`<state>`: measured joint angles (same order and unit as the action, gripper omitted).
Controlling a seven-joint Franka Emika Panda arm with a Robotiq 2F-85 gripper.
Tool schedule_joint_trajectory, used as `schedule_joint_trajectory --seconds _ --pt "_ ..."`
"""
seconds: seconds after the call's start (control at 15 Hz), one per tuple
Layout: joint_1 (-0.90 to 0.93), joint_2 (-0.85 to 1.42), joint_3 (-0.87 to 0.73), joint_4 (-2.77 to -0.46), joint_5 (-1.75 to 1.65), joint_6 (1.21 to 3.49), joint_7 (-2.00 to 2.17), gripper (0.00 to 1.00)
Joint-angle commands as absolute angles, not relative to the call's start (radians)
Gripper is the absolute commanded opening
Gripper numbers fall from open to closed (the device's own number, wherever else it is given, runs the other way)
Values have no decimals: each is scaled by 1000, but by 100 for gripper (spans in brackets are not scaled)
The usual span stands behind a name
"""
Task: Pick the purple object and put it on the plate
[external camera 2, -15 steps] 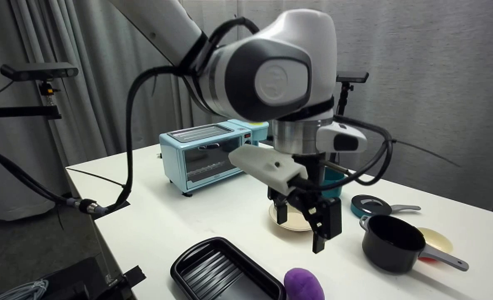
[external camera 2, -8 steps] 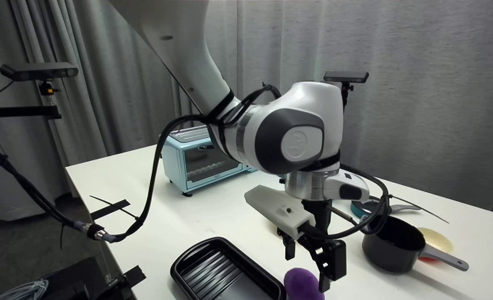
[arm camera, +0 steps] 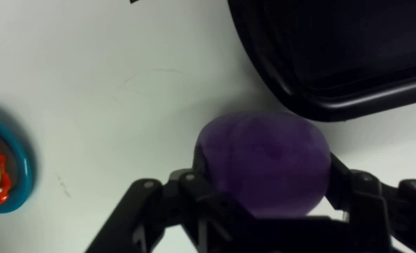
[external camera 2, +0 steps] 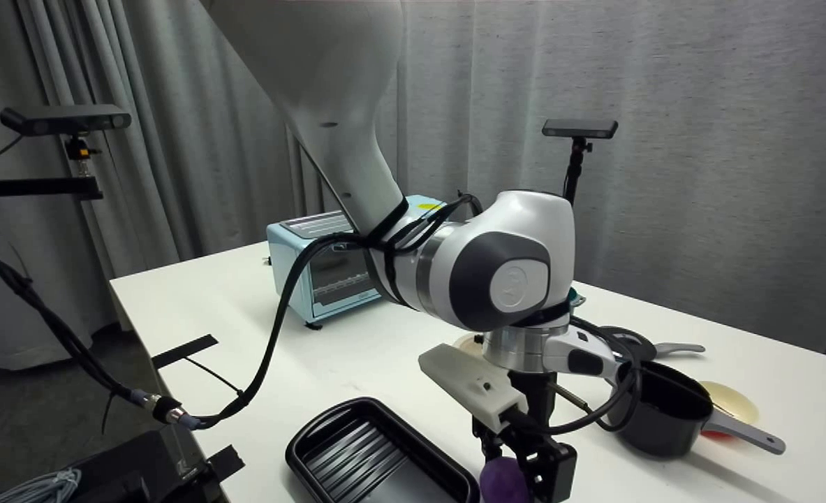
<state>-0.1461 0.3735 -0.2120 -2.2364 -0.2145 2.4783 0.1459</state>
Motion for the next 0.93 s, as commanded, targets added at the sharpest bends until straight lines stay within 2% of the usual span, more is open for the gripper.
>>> schedule_joint_trajectory --seconds 0.0,0.33,0.6,0.87 --pt "-128 366 -224 -2189 -217 2443 164 44" --pt "-155 260 -211 -2114 -175 2360 99 12" --pt "-131 156 -160 -2112 -111 2328 104 6" --pt "-104 141 -106 -2122 -39 2384 106 7"
